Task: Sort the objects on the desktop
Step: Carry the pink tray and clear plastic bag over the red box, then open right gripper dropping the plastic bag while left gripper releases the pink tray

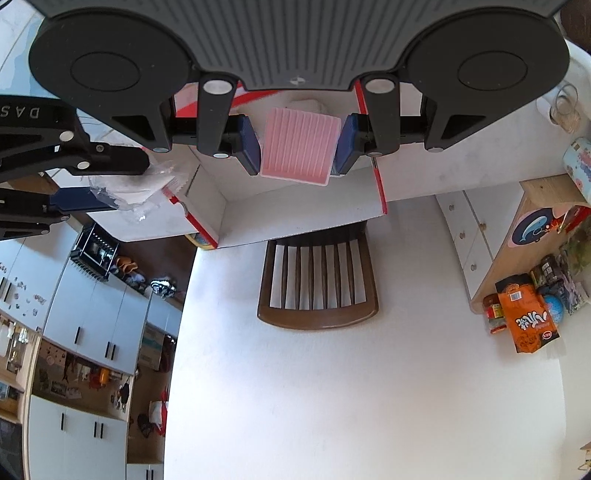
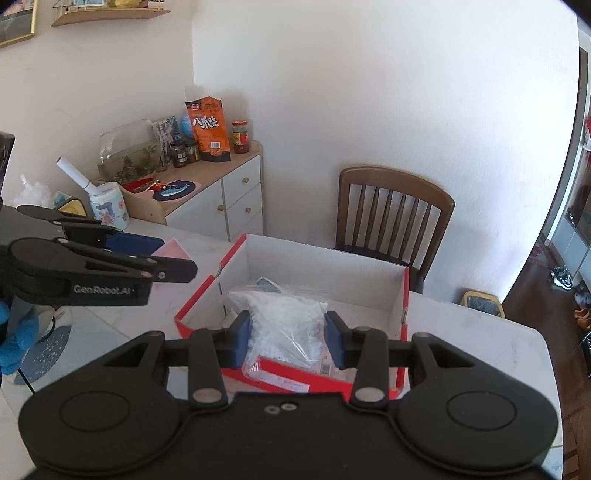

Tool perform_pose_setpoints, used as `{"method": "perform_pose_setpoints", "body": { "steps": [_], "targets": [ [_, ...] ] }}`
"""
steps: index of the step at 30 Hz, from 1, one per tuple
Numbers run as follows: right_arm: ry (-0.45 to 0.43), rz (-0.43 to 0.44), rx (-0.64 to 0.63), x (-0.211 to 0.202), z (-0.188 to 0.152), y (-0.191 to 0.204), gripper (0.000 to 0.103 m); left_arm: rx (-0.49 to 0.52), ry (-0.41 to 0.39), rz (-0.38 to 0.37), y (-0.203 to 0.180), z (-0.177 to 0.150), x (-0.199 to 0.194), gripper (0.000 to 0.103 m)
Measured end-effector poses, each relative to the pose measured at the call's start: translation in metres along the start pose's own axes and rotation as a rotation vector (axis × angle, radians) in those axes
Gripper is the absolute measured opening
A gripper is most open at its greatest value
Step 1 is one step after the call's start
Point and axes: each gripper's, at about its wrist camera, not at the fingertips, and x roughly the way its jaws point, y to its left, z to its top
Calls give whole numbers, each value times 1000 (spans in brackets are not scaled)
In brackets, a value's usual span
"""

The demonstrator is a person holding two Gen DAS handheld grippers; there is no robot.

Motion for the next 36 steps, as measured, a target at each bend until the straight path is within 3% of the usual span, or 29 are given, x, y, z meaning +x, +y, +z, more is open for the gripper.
{"method": "perform_pose_setpoints", "body": {
  "steps": [23, 36],
  "targets": [
    [67, -59, -1, 88, 20, -32, 41, 23, 136, 62, 2, 31, 103, 43],
    [202, -59, 37, 153, 2, -46, 41, 46, 257, 75, 3, 18, 170, 43]
  ]
}}
